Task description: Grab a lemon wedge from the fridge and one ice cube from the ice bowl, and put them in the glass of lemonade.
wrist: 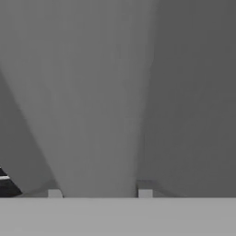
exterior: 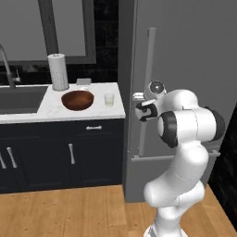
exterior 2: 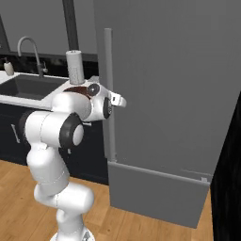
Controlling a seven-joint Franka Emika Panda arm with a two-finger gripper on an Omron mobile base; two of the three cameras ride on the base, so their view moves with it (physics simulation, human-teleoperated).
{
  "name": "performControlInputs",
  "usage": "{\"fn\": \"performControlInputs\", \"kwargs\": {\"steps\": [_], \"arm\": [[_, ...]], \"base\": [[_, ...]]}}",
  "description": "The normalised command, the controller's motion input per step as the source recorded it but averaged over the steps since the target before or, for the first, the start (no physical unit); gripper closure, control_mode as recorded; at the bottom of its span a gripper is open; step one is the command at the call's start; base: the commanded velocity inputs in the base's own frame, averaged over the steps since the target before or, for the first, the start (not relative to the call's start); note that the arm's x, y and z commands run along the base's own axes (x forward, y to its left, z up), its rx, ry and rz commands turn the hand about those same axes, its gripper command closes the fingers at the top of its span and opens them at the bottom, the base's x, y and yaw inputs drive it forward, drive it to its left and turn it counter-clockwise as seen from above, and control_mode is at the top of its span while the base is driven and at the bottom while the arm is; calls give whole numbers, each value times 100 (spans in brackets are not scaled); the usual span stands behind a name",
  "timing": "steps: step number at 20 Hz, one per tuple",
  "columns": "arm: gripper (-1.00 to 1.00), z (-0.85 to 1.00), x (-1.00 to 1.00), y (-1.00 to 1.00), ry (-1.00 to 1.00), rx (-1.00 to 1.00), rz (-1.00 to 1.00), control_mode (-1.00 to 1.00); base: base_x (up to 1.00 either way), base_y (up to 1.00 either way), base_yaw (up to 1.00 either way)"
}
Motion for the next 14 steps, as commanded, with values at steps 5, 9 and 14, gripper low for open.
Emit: {"fn": "performControlInputs", "kwargs": {"steps": [5,9,14], "arm": [[100,82,-100,-59,-11,11,-12,-100],[100,100,-100,-58,-12,11,-15,-100],[-100,100,-100,-52,-8,14,-17,-100]], "base": [[0,0,0],[0,0,0],[0,0,0]]}}
